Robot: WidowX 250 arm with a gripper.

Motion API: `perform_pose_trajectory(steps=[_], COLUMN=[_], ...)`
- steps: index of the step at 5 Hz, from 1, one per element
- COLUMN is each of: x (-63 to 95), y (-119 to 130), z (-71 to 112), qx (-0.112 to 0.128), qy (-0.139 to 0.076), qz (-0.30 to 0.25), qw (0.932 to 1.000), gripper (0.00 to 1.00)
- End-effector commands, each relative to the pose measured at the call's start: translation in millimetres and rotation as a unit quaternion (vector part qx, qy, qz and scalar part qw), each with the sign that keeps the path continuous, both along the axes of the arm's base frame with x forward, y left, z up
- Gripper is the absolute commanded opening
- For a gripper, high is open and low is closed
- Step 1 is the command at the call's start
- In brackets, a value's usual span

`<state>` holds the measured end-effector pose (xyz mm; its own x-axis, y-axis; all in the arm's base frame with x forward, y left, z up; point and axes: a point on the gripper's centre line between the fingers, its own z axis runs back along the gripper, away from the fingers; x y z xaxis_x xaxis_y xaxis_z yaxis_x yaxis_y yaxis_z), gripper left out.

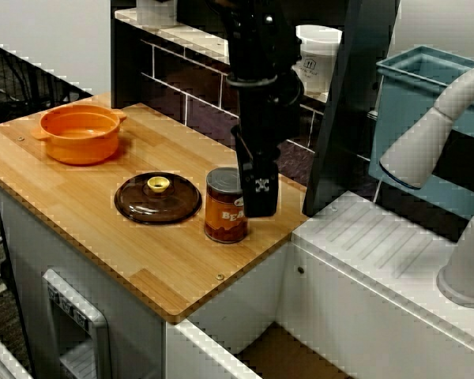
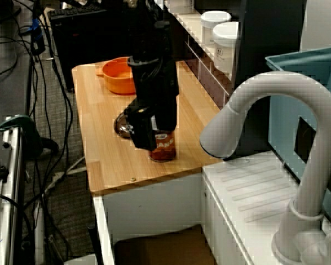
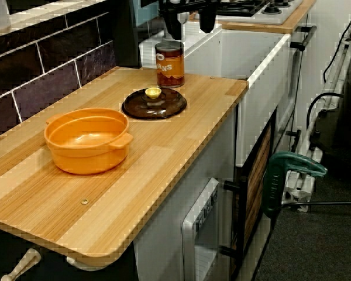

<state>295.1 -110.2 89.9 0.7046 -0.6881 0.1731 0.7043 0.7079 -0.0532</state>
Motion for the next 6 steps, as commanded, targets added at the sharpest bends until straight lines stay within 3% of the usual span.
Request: perform_pose_trajectory(steps=[1, 2, 3, 5, 6], x=[18.6, 23.4, 29.4, 34.2, 34.6], y=[-4, -3, -2, 7, 17], z=[21.4, 25.6, 16.4, -8.3, -22.8], qx=[-0.013, -0.018, -0.026, -0.007, 0.011], qy=[-0.004, -0.011, -0.013, -0.012, -0.021], qz=[0.007, 0.005, 0.016, 0.038, 0.039], qw=[0.9999, 0.9998, 0.9994, 0.9992, 0.9989], gripper=[1.0, 1.0, 1.0, 1.0, 1.0])
